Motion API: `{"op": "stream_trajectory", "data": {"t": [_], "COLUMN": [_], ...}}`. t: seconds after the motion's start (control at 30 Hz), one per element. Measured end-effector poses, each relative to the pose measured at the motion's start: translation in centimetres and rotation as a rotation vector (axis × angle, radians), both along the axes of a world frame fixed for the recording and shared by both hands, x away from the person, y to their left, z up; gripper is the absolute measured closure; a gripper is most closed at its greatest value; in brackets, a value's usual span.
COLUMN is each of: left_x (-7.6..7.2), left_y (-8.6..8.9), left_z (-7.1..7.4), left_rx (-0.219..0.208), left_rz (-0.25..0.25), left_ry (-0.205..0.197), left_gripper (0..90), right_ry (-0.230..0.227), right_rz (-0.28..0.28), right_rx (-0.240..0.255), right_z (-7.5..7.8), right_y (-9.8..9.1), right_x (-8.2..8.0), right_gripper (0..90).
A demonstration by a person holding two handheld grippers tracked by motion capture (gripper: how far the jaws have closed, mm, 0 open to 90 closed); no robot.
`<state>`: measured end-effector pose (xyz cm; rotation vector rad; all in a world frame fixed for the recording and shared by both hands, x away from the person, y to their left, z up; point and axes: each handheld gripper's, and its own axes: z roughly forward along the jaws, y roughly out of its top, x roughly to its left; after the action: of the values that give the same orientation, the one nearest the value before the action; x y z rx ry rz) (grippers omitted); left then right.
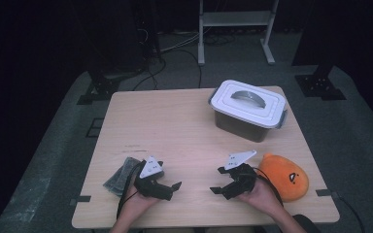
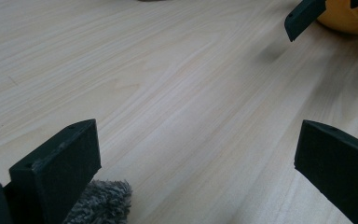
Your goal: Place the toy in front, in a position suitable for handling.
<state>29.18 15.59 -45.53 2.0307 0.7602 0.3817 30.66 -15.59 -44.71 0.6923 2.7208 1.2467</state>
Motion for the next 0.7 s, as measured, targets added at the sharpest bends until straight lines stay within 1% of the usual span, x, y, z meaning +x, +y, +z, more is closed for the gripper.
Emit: {"op": "stream_trajectory", "data": {"t": [0.17, 0.23, 0.27, 0.33, 0.4, 0.63, 0.7], "left_x": [0.0, 0.0, 0.0, -0.1, -0.2, -0.4, -0.3], "left_y": [0.1, 0.1, 0.1, 0.2, 0.2, 0.4, 0.4], "left_z": [-0.1, 0.0, 0.0, 0.1, 0.1, 0.3, 0.3], "left_rx": [-0.003, -0.009, -0.005, -0.009, -0.009, -0.014, -0.011], "left_rz": [-0.001, -0.001, -0.001, 0.000, 0.002, 0.009, 0.008], "left_ry": [0.005, 0.006, 0.004, 0.001, 0.001, -0.017, -0.017], "left_gripper": [0.0, 0.0, 0.0, 0.0, 0.0, 0.0, 0.0], "right_ry": [-0.001, -0.006, -0.016, -0.019, -0.018, -0.040, -0.036], "right_rz": [0.003, 0.009, 0.013, 0.019, 0.021, 0.044, 0.050], "right_rx": [0.009, 0.005, -0.003, -0.002, 0.004, -0.003, -0.003], "right_z": [0.3, 0.5, 0.6, 0.9, 1.2, 2.6, 3.1], "right_y": [0.1, 0.2, 0.3, 0.4, 0.5, 0.7, 0.7], "right_x": [0.0, -0.1, -0.1, -0.2, -0.3, -0.5, -0.5], "right_gripper": [20.0, 19.7, 19.7, 19.7, 19.7, 19.7, 19.8]}}
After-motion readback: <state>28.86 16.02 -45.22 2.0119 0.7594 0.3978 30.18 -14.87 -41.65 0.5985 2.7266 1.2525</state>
